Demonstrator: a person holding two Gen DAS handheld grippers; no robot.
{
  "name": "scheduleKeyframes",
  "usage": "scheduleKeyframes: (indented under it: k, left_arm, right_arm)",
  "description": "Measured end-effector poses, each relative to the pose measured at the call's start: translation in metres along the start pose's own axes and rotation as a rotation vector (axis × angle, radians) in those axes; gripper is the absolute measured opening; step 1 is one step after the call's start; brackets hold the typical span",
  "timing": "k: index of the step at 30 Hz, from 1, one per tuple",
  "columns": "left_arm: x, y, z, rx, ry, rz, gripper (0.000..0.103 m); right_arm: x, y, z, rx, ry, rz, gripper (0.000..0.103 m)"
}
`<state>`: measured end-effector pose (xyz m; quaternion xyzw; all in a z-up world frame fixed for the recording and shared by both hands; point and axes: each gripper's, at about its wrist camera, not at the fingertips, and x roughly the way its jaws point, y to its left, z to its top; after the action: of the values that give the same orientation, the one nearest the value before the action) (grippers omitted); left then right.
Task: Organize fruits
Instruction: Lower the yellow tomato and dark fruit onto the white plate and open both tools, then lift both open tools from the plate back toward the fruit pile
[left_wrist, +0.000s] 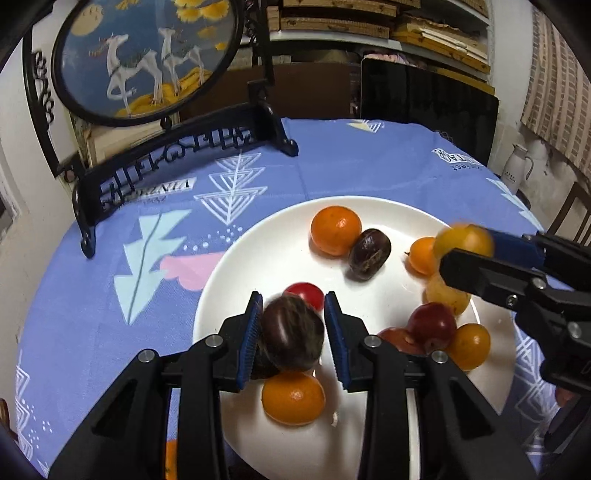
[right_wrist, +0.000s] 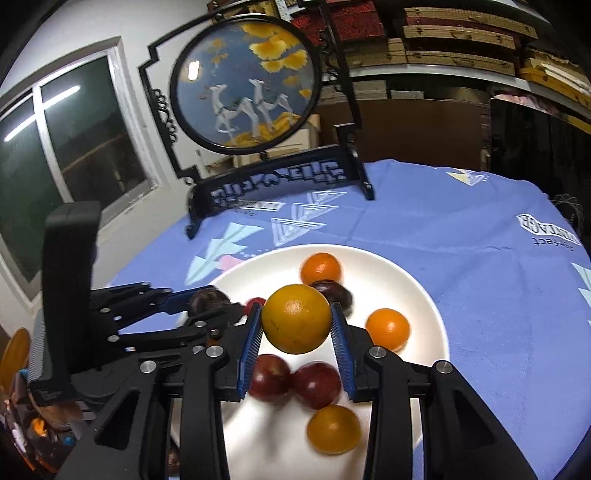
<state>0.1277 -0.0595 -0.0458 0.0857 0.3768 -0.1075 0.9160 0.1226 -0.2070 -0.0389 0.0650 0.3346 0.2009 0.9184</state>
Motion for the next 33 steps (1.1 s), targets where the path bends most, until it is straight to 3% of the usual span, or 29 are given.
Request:
scheduleKeyframes:
  k: [2, 4, 8, 21, 24, 33]
  left_arm:
    - [-0.004, -0.001, 0.000, 0.005, -0.029, 0.020, 0.062]
    - [-0.009, 0.000, 0.000, 0.001, -0.060, 0.022, 0.066]
    - [-0.014, 0.002, -0.003, 0.016, -0.097, 0.038, 0.078]
    - [-0.007, 0.005, -0.006, 0.026, -0.074, 0.031, 0.083]
    - [-0.006, 0.004, -0.006, 0.027, -0.069, 0.028, 0.085]
    - [-0.007, 0.002, -0.007, 0.035, -0.074, 0.024, 0.088]
  right_arm:
    - [-0.007, -0.007, -0.001, 0.042, -0.042, 0.005, 0.068]
    - [-0.010, -0.011, -0.001, 0.064, -0.065, 0.016, 0.073]
    - [-0.011, -0.011, -0.003, 0.062, -0.078, 0.015, 0.074]
    - [-0.004, -0.013, -0.006, 0.068, -0.056, -0.001, 0.075]
    - [-0.005, -0.013, -0.006, 0.072, -0.062, -0.004, 0.084]
    - [-0.004, -0.013, -0.006, 0.077, -0.060, -0.003, 0.085]
